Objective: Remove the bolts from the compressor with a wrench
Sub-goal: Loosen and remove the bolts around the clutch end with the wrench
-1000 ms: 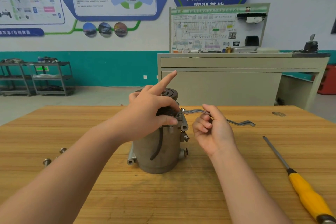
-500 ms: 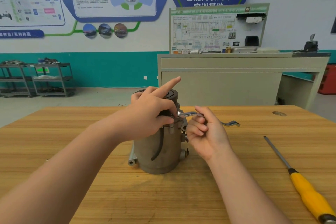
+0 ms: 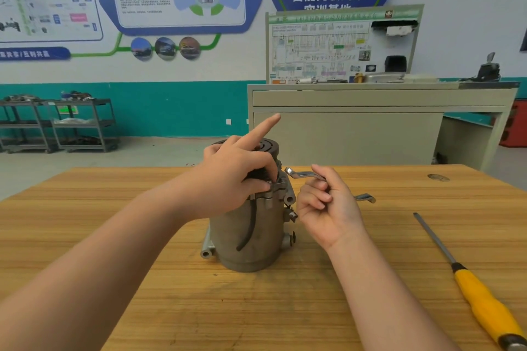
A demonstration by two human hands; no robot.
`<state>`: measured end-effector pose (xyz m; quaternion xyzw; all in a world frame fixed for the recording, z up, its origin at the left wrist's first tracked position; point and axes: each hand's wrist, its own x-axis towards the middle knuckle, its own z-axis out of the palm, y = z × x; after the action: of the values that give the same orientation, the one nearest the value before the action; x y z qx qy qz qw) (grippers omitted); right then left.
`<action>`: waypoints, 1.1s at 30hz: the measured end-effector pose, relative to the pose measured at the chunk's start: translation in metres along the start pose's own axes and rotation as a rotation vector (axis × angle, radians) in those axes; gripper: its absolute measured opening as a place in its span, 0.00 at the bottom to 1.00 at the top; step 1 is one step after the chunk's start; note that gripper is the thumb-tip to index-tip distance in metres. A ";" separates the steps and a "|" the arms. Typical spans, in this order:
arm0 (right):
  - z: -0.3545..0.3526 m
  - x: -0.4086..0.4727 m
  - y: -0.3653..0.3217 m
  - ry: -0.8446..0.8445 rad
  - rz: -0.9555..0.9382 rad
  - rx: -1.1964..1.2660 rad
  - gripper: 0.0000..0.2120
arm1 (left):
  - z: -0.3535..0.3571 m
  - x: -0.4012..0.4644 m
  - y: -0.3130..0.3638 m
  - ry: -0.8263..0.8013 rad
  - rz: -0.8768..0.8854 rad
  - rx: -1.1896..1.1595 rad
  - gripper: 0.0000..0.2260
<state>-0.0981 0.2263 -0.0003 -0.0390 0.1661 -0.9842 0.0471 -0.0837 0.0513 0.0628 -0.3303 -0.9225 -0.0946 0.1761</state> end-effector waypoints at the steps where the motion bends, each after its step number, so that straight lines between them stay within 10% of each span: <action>1: 0.000 0.000 0.000 0.001 -0.002 0.000 0.12 | 0.001 0.001 0.002 0.006 -0.013 0.012 0.06; 33: 0.000 0.002 -0.005 0.049 -0.032 -0.024 0.15 | 0.001 0.008 0.020 -0.058 -0.129 0.052 0.04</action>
<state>-0.1000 0.2303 0.0014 -0.0183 0.1784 -0.9834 0.0270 -0.0767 0.0710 0.0662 -0.2683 -0.9487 -0.0722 0.1513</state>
